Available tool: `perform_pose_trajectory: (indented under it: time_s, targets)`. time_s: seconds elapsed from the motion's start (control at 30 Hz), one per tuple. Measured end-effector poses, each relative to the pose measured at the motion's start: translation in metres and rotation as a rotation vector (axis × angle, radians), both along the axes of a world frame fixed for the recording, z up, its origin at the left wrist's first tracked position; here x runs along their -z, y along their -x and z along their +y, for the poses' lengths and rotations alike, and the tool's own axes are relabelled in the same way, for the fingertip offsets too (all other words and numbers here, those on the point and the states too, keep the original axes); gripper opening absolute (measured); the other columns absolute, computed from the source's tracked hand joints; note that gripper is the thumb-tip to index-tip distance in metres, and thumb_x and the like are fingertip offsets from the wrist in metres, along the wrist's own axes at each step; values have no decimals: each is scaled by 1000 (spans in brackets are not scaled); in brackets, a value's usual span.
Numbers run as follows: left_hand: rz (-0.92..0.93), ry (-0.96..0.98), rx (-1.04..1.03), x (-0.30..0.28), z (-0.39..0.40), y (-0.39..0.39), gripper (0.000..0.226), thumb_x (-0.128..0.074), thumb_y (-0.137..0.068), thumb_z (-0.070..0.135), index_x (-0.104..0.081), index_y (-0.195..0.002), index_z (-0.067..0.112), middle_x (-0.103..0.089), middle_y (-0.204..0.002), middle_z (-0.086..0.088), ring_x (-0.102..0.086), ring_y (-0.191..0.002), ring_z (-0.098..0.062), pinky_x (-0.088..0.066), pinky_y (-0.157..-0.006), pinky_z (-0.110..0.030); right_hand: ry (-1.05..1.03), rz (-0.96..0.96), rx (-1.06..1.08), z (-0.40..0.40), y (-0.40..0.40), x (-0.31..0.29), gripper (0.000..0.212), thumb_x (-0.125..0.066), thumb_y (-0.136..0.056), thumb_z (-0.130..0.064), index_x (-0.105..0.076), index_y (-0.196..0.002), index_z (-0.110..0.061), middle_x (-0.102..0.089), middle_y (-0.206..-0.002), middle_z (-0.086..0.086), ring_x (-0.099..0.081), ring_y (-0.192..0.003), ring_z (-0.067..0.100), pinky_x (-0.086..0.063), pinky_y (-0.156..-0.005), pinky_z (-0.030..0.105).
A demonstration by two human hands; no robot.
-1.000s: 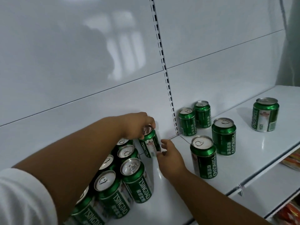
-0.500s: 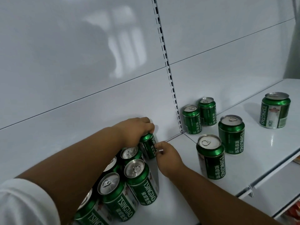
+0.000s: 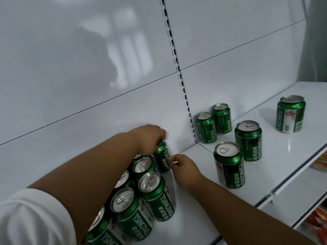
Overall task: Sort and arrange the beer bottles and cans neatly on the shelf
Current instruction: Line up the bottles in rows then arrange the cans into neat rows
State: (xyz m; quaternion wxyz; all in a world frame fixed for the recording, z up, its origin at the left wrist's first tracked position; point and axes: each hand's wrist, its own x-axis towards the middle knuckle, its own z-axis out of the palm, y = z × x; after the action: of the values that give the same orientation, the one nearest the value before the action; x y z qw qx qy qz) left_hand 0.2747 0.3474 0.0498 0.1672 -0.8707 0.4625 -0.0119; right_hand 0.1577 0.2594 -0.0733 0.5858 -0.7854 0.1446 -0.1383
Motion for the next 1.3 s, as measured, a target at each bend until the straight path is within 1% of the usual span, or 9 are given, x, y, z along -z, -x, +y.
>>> perform_pose_trajectory:
  time_s: [0.1,0.2,0.33,0.5,0.6,0.73,0.87,1.0,1.3]
  targets:
    - [-15,32,13,2,3,8,45,-60,-89,25,-51,-132,19,-53,-124,-6,-51,-113,-26,-44,-93,-37,57,-18,49,1,10,-1,30,-49,-97,-8,-63,-123,-14,-62,-117,5,-58,-98,14,-45,-85,22]
    - [-21,99,66,3,1,24,44,-58,-92,26,-49,-135,22,-52,-127,-4,-51,-114,-23,-45,-96,-40,119,-53,156,3,29,-1,34,-51,-98,-16,-57,-131,-16,-57,-128,0,-54,-101,8,-38,-87,16]
    - [123,159,182,5,-13,59,41,-59,-94,28,-50,-134,24,-54,-128,0,-54,-112,-17,-45,-97,-35,145,-131,330,12,66,3,30,-54,-97,-20,-59,-127,-19,-61,-120,-5,-57,-106,8,-41,-90,17]
    - [193,202,316,14,-31,95,40,-60,-95,30,-52,-134,23,-58,-126,4,-55,-107,-11,-42,-89,-23,130,-191,513,16,110,10,22,-57,-96,-21,-63,-117,-22,-63,-107,-8,-57,-93,4,-42,-82,17]
    - [227,247,325,20,-40,109,37,-61,-94,32,-53,-129,23,-59,-124,5,-55,-104,-11,-42,-85,-24,150,-199,628,9,127,10,16,-57,-95,-20,-62,-109,-25,-63,-98,-10,-57,-87,4,-44,-77,19]
    - [152,362,231,23,-54,117,30,-63,-88,51,-53,-104,28,-61,-102,8,-58,-88,-13,-50,-80,-35,121,-203,761,-12,137,8,19,-63,-91,-18,-52,-100,-30,-60,-88,-13,-56,-77,4,-45,-66,21]
    - [269,391,154,23,-68,124,43,-65,-86,54,-53,-119,29,-58,-111,12,-59,-99,-13,-50,-88,-37,184,-148,728,-34,134,16,36,-69,-87,-23,-55,-120,-24,-53,-114,-9,-52,-100,8,-45,-85,24]
    - [276,341,157,17,-78,129,41,-67,-89,44,-59,-124,24,-58,-114,9,-56,-103,-11,-44,-88,-28,134,-189,601,-51,124,19,31,-71,-85,-18,-55,-110,-24,-57,-109,-5,-57,-97,11,-47,-80,26]
    - [142,270,-172,-2,-37,110,44,-72,-82,49,-63,-115,20,-58,-109,1,-58,-99,-18,-50,-90,-38,180,-186,153,-53,78,9,30,-70,-84,-22,-54,-109,-25,-57,-108,-6,-56,-97,11,-49,-84,32]
